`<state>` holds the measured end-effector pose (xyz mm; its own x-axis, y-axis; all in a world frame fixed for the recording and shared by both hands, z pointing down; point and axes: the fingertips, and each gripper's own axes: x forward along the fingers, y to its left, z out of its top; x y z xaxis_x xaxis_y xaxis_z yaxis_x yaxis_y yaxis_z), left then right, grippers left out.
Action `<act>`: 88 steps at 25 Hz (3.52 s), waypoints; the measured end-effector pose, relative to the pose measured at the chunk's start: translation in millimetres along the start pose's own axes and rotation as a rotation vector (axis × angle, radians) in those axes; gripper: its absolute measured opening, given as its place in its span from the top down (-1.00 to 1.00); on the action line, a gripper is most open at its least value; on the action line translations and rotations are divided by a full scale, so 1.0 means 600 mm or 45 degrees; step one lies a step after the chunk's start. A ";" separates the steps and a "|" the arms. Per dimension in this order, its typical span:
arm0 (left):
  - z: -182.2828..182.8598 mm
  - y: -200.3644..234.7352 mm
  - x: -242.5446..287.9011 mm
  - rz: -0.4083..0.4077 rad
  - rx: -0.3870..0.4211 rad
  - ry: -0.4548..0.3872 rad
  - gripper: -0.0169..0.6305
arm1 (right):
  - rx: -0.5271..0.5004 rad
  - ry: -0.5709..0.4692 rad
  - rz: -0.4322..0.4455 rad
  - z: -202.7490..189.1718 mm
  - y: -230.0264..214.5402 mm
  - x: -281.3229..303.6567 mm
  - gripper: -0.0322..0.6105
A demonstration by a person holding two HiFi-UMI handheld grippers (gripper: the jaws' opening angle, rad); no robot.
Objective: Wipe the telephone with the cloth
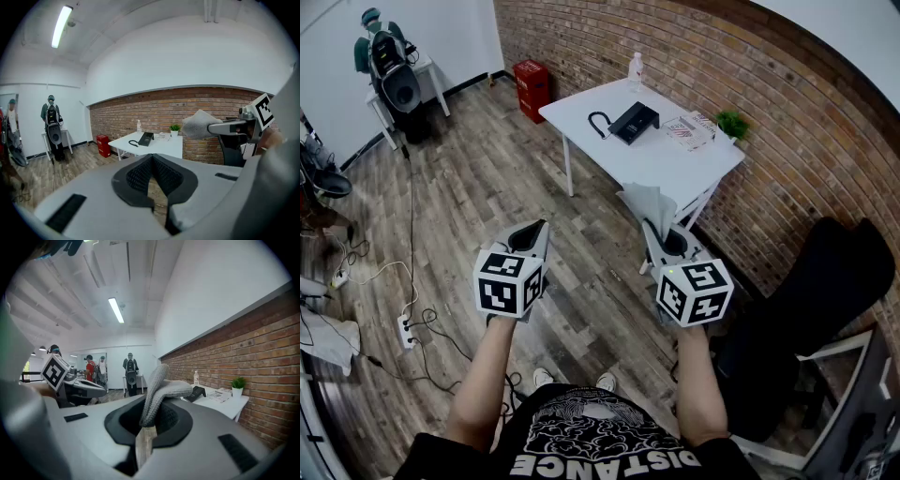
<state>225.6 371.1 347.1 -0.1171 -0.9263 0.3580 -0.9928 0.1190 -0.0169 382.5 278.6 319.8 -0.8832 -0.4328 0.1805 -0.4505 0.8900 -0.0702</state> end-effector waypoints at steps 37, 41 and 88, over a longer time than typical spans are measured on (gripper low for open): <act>0.055 0.283 0.285 -0.110 -0.069 0.027 0.93 | -0.003 0.111 -0.055 0.026 -0.059 0.365 0.86; 0.061 0.348 0.315 -0.138 -0.077 0.032 0.93 | 0.005 0.123 -0.092 0.038 -0.052 0.429 0.86; 0.209 0.376 0.898 -0.401 0.094 0.164 0.93 | 0.122 0.139 -0.299 0.060 -0.511 0.807 0.86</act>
<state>-64.7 -146.0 419.3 0.1951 -0.8602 0.4711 -0.9794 -0.1961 0.0475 88.1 -208.9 393.4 -0.7362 -0.6029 0.3074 -0.6560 0.7474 -0.1052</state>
